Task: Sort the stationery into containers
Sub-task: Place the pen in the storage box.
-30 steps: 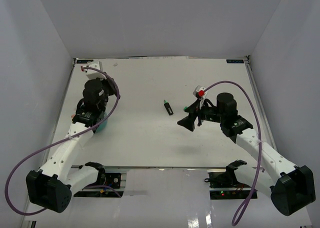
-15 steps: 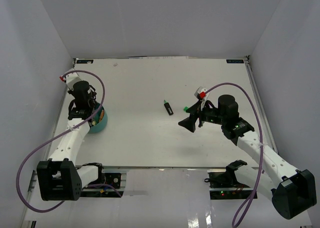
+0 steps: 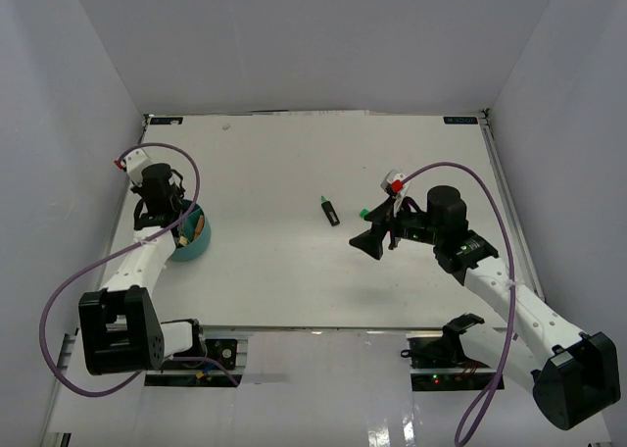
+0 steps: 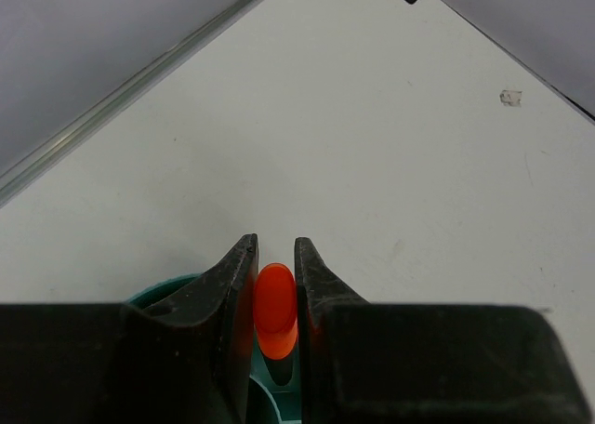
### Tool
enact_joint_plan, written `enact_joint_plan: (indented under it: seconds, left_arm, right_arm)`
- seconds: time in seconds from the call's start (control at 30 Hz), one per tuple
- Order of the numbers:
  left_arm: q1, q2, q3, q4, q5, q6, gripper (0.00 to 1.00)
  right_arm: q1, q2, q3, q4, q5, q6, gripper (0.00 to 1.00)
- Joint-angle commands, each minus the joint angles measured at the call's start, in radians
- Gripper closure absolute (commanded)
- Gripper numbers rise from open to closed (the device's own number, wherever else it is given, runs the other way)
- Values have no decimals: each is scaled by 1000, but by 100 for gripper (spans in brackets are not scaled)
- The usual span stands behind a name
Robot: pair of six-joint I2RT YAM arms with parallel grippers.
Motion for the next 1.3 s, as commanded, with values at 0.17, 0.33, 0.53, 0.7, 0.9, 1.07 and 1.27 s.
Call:
enact_joint_plan:
  seconds: [0.17, 0.33, 0.53, 0.7, 0.9, 1.07, 1.27]
  left_arm:
    - [13, 19, 9, -25, 22, -39, 57]
    - [13, 19, 22, -42, 18, -42, 44]
    - [14, 8, 66, -68, 33, -28, 25]
    - [13, -40, 126, -138, 212, 19, 4]
    - [-21, -69, 169, -189, 428, 90, 2]
    - [-110, -100, 169, -178, 582, 136, 2]
    - [-179, -95, 123, -155, 637, 148, 2]
  right_arm:
    - [-2, 12, -11, 35, 19, -5, 10]
    - [-3, 18, -3, 24, 42, -8, 10]
    - [-2, 26, 3, 1, 100, -12, 10]
    - [14, 79, 33, -23, 193, -13, 10]
    - [93, 213, 133, -95, 397, -20, 7]
    - [193, 383, 227, -119, 609, -2, 4]
    - [258, 611, 375, -143, 738, 37, 1]
